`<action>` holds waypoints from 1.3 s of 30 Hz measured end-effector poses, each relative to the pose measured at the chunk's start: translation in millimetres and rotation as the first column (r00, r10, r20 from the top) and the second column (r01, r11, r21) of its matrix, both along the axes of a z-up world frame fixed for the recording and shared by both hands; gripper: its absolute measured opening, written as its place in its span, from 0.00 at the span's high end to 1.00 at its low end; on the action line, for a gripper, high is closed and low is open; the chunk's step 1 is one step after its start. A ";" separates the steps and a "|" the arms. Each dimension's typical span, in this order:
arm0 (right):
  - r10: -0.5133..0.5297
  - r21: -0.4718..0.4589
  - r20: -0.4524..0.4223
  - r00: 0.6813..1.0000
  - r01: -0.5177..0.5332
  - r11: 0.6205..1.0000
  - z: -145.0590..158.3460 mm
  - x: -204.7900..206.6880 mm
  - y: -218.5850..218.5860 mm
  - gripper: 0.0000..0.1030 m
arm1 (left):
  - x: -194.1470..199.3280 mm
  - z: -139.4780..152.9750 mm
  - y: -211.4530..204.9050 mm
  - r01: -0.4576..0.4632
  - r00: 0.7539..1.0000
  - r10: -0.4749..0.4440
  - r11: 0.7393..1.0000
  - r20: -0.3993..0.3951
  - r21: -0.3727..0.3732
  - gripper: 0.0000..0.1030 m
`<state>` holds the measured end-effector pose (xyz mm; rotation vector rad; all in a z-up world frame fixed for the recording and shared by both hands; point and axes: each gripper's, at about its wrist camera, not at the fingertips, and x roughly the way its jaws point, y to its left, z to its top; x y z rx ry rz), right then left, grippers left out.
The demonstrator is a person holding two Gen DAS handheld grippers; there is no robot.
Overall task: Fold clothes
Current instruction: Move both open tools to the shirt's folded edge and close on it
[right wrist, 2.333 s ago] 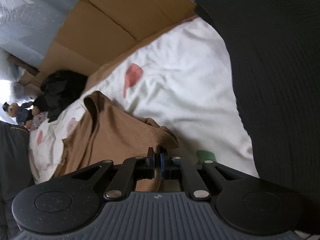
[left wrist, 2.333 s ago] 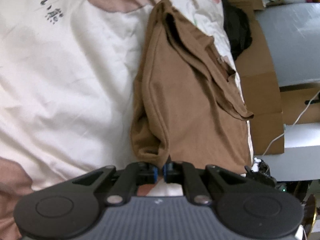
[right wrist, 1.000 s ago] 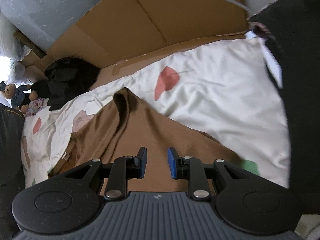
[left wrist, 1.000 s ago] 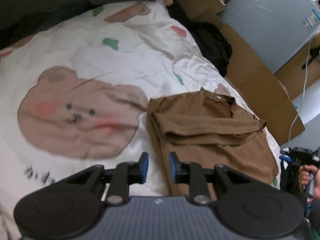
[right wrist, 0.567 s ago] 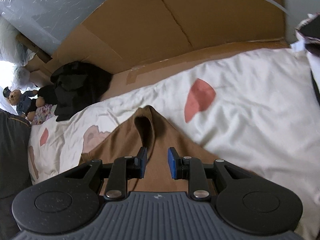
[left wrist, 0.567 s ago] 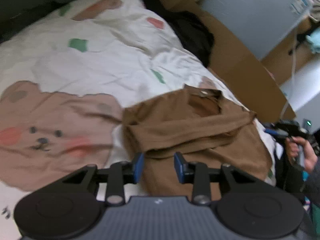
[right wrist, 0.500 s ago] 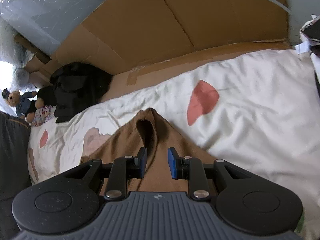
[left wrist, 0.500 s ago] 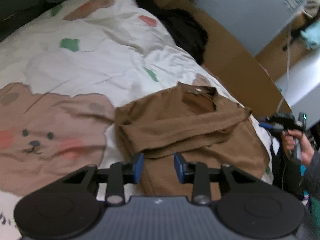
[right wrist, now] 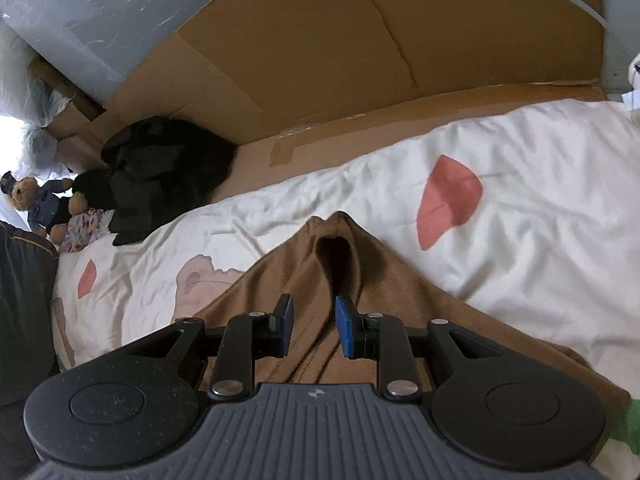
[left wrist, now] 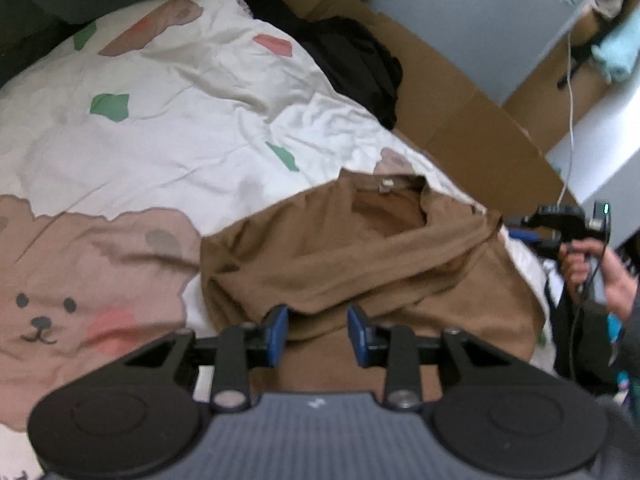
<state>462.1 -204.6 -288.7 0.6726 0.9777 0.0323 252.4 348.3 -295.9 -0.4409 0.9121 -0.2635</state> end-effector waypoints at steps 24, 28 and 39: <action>0.015 -0.108 0.000 1.000 -0.015 0.994 5.9 26.3 3.9 0.75 | -10.8 -2.5 20.9 -0.017 0.999 0.018 1.000 0.031 -0.011 0.76; 0.023 -0.190 0.000 1.000 -0.023 0.982 1.9 30.1 9.9 0.74 | -11.8 -2.1 21.6 -0.013 0.999 0.013 1.000 0.039 -0.002 0.66; 0.009 -0.201 -0.012 1.000 -0.011 0.980 -11.9 33.4 7.5 0.46 | -7.8 -6.6 0.5 0.024 0.999 -0.031 0.976 0.029 0.217 0.59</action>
